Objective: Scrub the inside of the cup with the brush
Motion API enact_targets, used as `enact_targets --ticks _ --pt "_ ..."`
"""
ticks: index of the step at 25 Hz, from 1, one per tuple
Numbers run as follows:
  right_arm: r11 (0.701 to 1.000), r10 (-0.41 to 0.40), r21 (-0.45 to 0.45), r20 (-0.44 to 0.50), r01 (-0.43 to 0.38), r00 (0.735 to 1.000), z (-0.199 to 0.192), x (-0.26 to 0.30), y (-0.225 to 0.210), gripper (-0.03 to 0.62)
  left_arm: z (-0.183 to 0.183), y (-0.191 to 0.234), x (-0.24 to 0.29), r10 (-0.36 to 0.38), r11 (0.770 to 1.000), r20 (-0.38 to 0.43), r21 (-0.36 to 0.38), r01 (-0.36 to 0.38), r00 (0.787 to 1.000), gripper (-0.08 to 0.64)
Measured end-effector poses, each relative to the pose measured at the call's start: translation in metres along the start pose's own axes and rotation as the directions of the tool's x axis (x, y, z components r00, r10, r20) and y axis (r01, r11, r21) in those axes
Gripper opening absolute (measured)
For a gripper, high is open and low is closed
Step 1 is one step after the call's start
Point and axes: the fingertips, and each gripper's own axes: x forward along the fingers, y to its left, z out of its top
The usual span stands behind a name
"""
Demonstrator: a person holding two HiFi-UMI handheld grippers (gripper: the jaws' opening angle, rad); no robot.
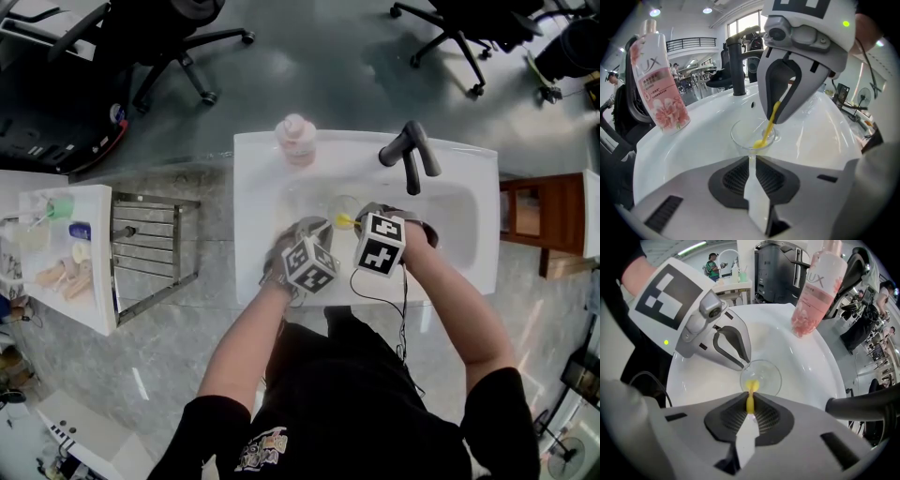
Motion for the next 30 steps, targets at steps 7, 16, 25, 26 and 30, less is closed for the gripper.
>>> enact_targets --ticks 7,16,25,26,30 --pt "0.999 -0.014 0.045 0.069 0.011 0.998 0.011 0.002 0.0 0.038 0.0 0.0 0.0 0.001 1.0 -0.001 0.0 -0.001 1.0 0.04" --pt "0.995 -0.074 0.082 0.12 0.064 0.99 0.023 0.005 -0.011 0.037 0.0 0.0 -0.001 -0.002 1.0 -0.001 0.0 0.002 1.0 0.04" --pt "0.987 -0.123 0.117 0.103 0.111 0.987 0.019 0.008 -0.027 0.041 0.0 0.0 0.001 -0.002 1.0 -0.002 -0.001 0.002 1.0 0.04" --pt "0.986 -0.127 0.118 0.098 0.115 0.987 0.017 0.008 -0.028 0.04 0.0 0.0 0.001 -0.002 1.0 -0.002 -0.001 0.002 1.0 0.04" --pt "0.986 -0.15 0.089 0.066 0.144 0.986 0.011 0.008 -0.03 0.04 0.0 0.0 0.0 -0.002 1.0 0.0 -0.003 0.002 1.0 0.04"
